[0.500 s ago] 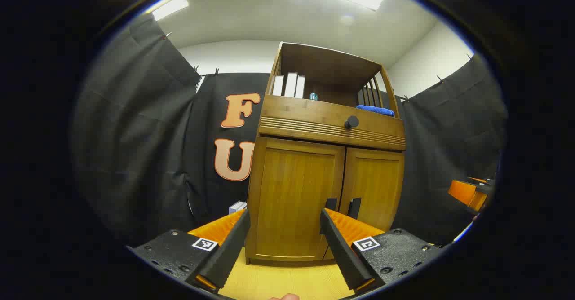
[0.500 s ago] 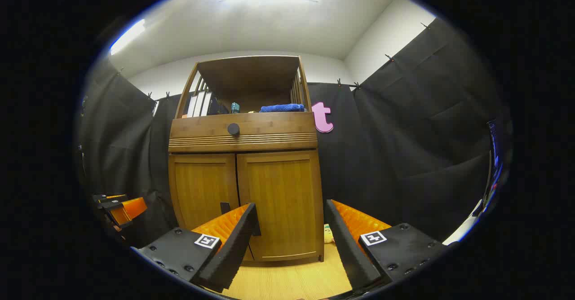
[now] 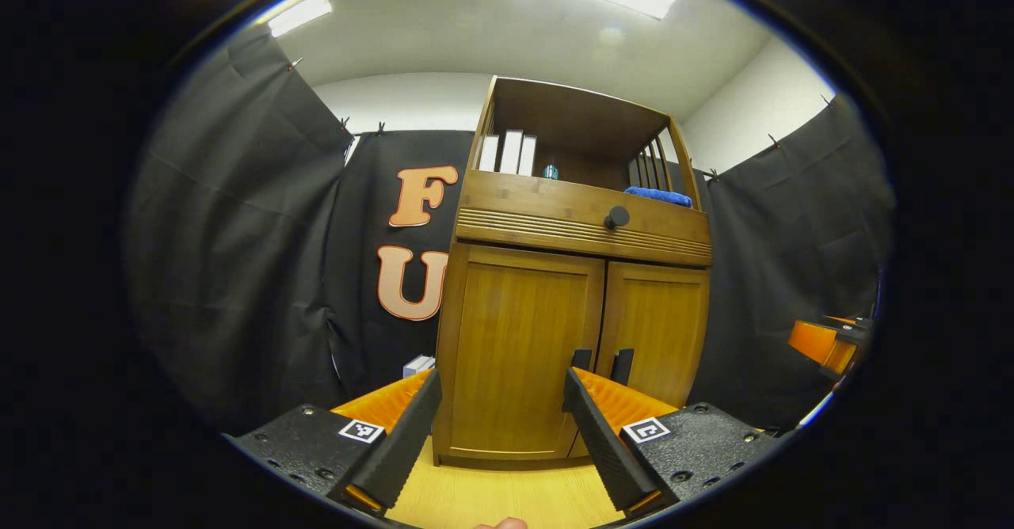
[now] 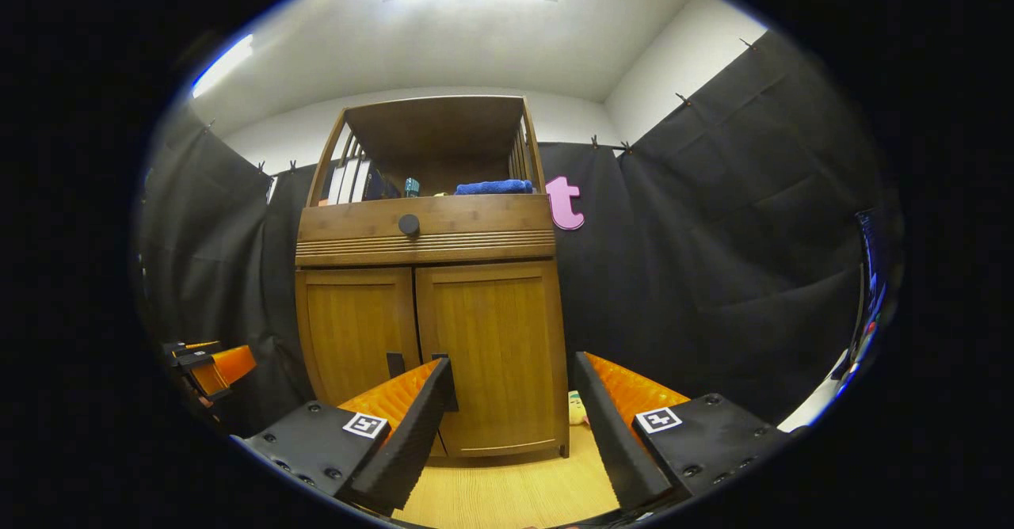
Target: Open the right door of the double-door shoe cabinet with the right hand, and open the left door with the left hand.
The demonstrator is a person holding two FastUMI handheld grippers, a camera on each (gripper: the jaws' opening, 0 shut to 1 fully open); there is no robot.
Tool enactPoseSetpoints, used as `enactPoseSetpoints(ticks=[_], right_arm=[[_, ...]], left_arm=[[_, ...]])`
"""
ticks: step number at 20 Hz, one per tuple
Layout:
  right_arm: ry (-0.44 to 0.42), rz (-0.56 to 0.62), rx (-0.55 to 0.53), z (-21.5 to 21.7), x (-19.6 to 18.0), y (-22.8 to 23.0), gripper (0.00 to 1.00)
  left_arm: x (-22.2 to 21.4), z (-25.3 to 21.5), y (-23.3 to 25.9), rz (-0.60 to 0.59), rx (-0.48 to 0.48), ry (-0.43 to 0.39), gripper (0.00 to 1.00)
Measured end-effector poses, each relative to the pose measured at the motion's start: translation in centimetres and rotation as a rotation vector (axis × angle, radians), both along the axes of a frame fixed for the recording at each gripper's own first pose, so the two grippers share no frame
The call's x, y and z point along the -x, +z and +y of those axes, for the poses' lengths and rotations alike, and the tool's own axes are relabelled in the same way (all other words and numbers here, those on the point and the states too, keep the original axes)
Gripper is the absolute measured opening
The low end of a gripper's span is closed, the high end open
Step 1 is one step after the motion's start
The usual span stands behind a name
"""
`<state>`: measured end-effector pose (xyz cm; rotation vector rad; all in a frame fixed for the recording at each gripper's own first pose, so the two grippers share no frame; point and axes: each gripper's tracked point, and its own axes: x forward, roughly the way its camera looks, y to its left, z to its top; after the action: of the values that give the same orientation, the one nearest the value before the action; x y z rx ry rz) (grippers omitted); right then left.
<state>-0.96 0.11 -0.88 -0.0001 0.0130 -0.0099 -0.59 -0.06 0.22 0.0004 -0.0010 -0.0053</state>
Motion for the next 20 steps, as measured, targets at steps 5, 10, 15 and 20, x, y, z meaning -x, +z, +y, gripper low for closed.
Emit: enactPoseSetpoints(ticks=[5,10,15,20], right_arm=[[-0.005,0.005,-0.009,-0.1,0.3,-0.1,0.98],[-0.009,0.001,-0.004,-0.2,0.6,0.0,0.98],[-0.009,0.004,-0.008,0.0,1.0,0.0,0.98],[-0.019,-0.009,-0.028,0.1,1.3,0.3,0.98]], left_arm=[[0.4,0.0,-0.2,0.003,0.007,-0.002,0.94],[0.8,0.2,-0.1,0.002,0.007,0.001,0.94],[1.0,0.4,0.0,0.001,0.009,0.004,0.94],[1.2,0.5,0.1,-0.003,0.006,-0.001,0.94]])
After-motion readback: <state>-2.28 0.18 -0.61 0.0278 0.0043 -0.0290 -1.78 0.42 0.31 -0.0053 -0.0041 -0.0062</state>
